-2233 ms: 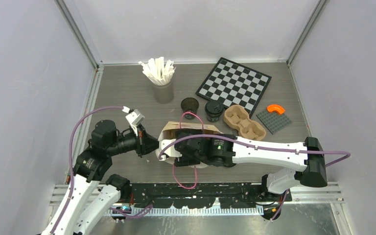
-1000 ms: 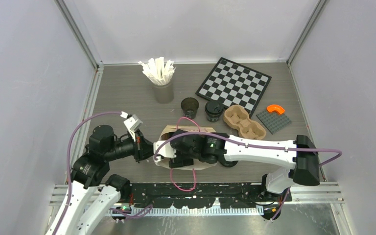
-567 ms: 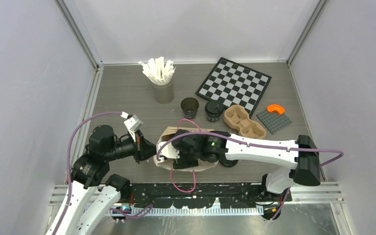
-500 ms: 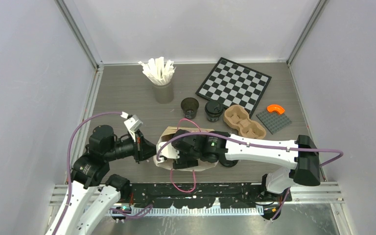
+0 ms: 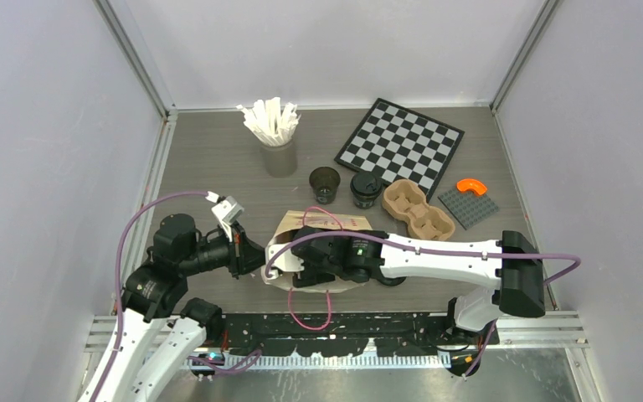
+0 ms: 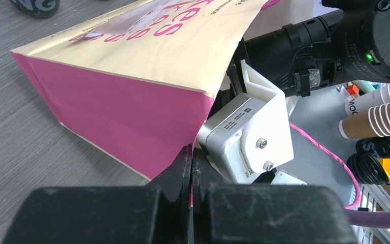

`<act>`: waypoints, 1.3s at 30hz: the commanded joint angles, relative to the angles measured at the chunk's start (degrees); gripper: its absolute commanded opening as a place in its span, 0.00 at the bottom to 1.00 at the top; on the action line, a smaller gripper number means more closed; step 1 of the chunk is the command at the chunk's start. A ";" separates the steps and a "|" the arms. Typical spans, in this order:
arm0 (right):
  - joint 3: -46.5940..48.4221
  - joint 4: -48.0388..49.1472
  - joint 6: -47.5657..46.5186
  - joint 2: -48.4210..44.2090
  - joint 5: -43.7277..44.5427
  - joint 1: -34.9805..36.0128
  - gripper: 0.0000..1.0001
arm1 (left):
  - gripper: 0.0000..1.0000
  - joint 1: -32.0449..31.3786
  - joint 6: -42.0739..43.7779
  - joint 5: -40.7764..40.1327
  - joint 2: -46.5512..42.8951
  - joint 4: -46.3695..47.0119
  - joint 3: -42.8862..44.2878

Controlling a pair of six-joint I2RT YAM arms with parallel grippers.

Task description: Pack the takeout coffee

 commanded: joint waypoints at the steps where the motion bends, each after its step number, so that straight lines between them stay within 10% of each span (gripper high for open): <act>1: -1.33 1.93 -0.69 -0.04 4.10 -0.17 0.80 | 0.00 -0.18 -1.29 2.88 -0.25 2.27 0.11; 13: 3.59 -7.20 0.76 -2.63 1.90 0.67 0.80 | 0.00 -0.18 -0.32 0.67 -1.77 1.73 -0.64; 24: 3.92 -7.90 6.84 -2.32 5.74 4.61 0.80 | 0.39 -0.18 -4.07 -5.22 1.58 -10.56 6.41; 39: 3.96 -5.14 8.47 -1.32 8.75 5.36 0.80 | 0.51 -0.17 -6.39 -3.78 0.26 -10.98 4.48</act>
